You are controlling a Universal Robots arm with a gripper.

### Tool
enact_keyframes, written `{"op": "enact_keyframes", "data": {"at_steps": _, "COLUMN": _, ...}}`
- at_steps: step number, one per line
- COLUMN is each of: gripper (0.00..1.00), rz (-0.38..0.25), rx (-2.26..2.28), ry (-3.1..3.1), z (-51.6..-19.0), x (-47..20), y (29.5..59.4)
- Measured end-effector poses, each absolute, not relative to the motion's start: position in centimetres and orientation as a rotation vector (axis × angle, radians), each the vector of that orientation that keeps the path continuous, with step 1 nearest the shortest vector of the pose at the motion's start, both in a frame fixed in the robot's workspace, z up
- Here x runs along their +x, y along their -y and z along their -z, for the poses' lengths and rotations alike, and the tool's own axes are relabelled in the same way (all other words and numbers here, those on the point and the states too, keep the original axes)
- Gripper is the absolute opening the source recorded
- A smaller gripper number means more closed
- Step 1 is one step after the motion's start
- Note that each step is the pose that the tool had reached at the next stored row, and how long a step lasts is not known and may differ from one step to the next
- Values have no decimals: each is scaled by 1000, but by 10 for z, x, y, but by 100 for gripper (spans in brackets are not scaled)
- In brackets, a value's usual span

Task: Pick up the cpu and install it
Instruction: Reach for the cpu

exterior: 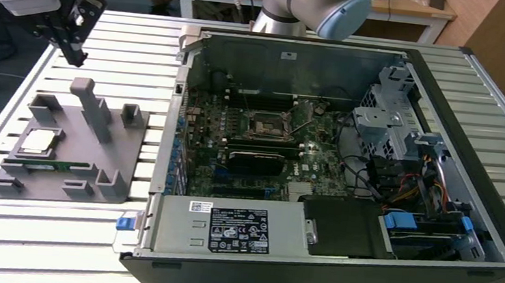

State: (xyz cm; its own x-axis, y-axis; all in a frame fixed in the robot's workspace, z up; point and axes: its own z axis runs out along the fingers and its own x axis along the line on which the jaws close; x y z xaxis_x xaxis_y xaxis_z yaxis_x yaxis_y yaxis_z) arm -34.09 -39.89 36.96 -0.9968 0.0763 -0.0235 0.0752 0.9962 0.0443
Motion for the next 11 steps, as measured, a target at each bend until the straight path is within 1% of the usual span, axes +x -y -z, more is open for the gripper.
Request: {"op": "enact_keyframes", "data": {"at_steps": 11, "gripper": 11, "rz": -68, "rx": 118, "ry": -3113, "z": -369, "x": -348, "y": 399}}
